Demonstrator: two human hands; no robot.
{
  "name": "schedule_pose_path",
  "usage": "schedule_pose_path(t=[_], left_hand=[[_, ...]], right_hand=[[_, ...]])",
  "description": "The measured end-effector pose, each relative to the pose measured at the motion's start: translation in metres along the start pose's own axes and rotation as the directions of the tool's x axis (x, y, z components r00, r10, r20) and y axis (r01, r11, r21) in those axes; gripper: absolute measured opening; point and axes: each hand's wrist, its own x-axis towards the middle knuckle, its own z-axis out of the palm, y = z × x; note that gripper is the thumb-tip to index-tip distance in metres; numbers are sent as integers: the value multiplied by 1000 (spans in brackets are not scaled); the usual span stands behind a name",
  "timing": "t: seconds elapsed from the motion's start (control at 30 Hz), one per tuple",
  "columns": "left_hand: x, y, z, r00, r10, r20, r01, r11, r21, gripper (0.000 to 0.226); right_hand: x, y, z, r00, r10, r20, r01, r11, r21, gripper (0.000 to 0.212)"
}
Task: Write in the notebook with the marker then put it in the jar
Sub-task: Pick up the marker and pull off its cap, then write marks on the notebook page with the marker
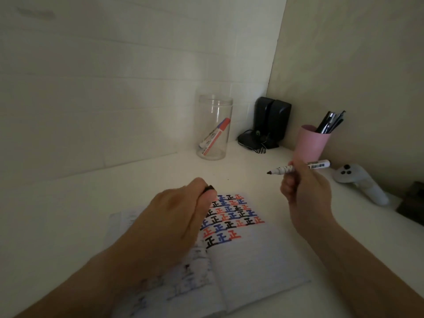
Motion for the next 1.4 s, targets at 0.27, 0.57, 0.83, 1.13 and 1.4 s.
schedule_pose_path(t=[0.27,0.57,0.83,1.13,1.4], left_hand=[[9,-39,4,998,-12,-67,26,974,223,26],[13,-51,3,995,96,-5,-89,936,340,29],[16,-60,12,981,114,156,-154,950,271,42],[19,-67,15,982,126,143,-155,964,217,44],[19,-67,13,980,126,157,-158,963,218,44]], right_hand=[[-16,19,16,996,21,84,-6,983,-181,12],[-41,-29,20,941,191,279,-34,874,-484,17],[-68,-1,-9,953,151,264,5,859,-511,8],[-69,4,-13,919,93,382,157,805,-573,7],[-68,7,-14,928,71,365,179,775,-606,7]])
